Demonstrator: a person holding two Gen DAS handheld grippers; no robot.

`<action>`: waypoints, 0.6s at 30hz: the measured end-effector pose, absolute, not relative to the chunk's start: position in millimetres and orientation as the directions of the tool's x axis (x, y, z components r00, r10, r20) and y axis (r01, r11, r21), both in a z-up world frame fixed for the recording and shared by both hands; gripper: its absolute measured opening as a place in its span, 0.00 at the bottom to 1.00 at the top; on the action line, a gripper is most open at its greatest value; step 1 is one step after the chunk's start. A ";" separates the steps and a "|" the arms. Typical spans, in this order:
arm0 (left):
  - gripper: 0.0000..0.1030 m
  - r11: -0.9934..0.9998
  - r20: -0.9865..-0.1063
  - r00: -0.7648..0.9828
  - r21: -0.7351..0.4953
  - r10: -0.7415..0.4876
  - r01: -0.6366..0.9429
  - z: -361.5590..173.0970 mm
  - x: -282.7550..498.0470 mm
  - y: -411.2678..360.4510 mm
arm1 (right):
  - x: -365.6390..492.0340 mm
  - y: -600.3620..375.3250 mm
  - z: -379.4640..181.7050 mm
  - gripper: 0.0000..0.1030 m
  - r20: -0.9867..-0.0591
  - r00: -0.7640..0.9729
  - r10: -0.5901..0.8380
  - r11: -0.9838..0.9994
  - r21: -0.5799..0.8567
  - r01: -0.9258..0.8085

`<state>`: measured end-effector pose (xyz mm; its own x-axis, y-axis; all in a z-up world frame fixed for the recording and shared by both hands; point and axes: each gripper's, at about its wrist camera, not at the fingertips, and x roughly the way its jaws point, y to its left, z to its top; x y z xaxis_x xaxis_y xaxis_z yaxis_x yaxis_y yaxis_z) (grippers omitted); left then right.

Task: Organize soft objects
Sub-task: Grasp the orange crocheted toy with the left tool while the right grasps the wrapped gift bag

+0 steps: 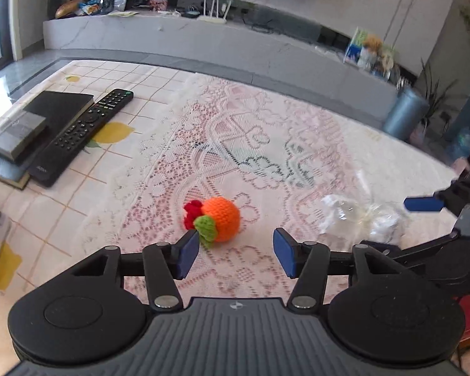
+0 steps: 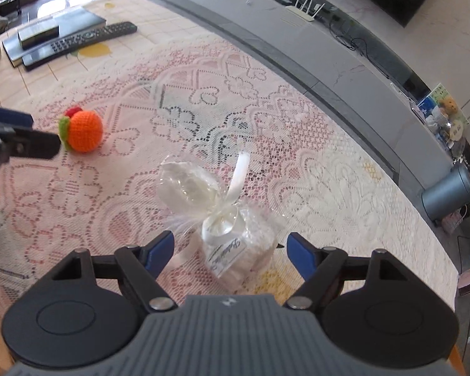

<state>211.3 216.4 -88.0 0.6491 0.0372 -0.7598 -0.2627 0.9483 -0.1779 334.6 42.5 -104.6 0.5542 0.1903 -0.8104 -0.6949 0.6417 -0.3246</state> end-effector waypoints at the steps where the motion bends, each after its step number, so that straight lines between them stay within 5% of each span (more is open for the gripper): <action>1: 0.64 0.956 -0.767 0.640 -0.156 0.040 -0.246 -89.2 216.6 216.8 | 337.0 44.6 -106.6 0.76 -0.812 0.552 0.188 0.632 -0.330 -0.701; 9: 0.65 0.983 -0.776 0.627 -0.057 0.066 -0.173 -103.4 248.6 214.5 | 349.8 57.7 -115.7 0.74 -0.837 0.517 0.181 0.597 -0.324 -0.734; 18: 0.67 0.981 -0.760 0.642 -0.039 0.096 -0.193 -114.4 254.9 216.8 | 358.3 60.6 -122.6 0.56 -0.851 0.499 0.160 0.602 -0.316 -0.733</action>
<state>254.9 216.8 -114.4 0.6424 0.0957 -0.7604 -0.1925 0.9805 -0.0392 358.3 60.6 -122.6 0.4995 0.1604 -0.8513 -0.7328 0.6023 -0.3164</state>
